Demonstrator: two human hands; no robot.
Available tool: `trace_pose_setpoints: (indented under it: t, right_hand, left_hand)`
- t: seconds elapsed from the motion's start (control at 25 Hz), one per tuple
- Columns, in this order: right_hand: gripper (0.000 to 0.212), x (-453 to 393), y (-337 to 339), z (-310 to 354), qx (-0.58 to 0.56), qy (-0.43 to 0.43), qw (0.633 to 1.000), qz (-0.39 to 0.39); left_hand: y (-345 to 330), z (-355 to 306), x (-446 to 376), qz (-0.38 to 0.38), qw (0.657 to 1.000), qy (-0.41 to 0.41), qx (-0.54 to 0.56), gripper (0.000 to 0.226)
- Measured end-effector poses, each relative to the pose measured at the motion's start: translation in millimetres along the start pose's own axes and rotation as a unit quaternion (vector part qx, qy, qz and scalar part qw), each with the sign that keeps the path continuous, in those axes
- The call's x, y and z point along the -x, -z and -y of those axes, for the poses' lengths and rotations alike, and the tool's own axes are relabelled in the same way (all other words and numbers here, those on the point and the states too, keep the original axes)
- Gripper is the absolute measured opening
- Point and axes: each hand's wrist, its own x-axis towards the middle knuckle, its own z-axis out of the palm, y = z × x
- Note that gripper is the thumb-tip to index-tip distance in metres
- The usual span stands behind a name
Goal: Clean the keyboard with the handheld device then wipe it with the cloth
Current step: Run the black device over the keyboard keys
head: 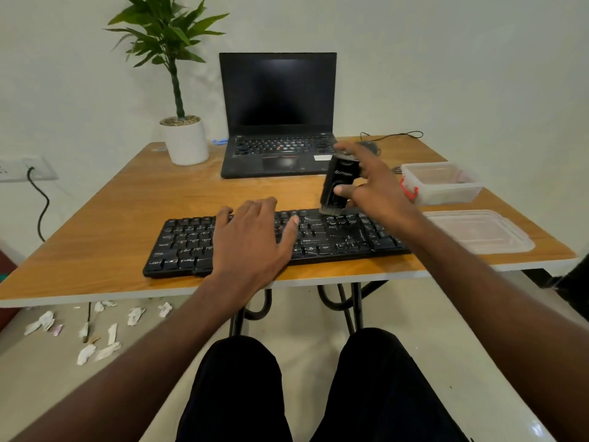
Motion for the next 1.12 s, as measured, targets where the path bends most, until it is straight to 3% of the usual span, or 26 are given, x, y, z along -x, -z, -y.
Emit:
trace_pose_setpoints:
  t: [0.16, 0.28, 0.36, 0.44, 0.52, 0.64, 0.8, 0.92, 1.0, 1.12]
  right_hand:
    - [0.071, -5.2, 22.9, -5.6, 0.158, 0.003, 0.987, 0.034]
    - [0.068, -7.8, 40.4, -4.5, 0.288, -0.024, 0.957, -0.008]
    - [0.068, -6.3, 37.2, -2.3, 0.213, -0.004, 0.977, -0.004]
    - [0.070, -1.7, 31.4, -3.2, 0.154, 0.010, 0.987, 0.053]
    - [0.071, -1.4, 33.7, -10.0, 0.217, 0.003, 0.974, 0.070]
    - [0.066, -5.0, 45.2, -13.0, 0.345, -0.006, 0.939, -0.007]
    - [0.060, -4.0, 44.3, -14.0, 0.194, -0.014, 0.980, 0.037]
    - [0.060, -3.2, 44.1, -17.8, 0.256, -0.020, 0.966, -0.001]
    - [0.060, -7.2, 50.7, -19.9, 0.235, -0.017, 0.972, -0.023]
    - [0.061, -9.7, 55.3, -21.0, 0.243, -0.018, 0.970, 0.022]
  left_hand:
    - [-12.2, -10.5, -8.3, 0.022, 0.999, 0.011, -0.025, 0.054]
    - [-13.8, -8.9, -8.7, 0.024, 0.999, 0.003, -0.031, 0.050]
    - [-13.3, -8.2, -9.7, 0.022, 0.999, -0.003, -0.039, 0.049]
    - [-13.3, -8.2, -10.3, 0.025, 0.999, -0.007, -0.042, 0.049]
    - [-13.4, -8.5, -10.3, 0.027, 0.999, -0.010, -0.045, 0.049]
    - [-14.6, -7.4, -10.1, 0.023, 0.999, -0.013, -0.045, 0.047]
    - [-15.9, -7.8, -10.7, 0.019, 0.999, -0.015, -0.040, 0.047]
    - [-15.6, -8.0, -9.5, 0.013, 0.999, -0.019, -0.039, 0.047]
    - [-16.4, -7.3, -9.3, 0.011, 0.999, -0.023, -0.039, 0.047]
    - [-16.7, -6.4, -9.9, 0.006, 0.999, -0.024, -0.038, 0.045]
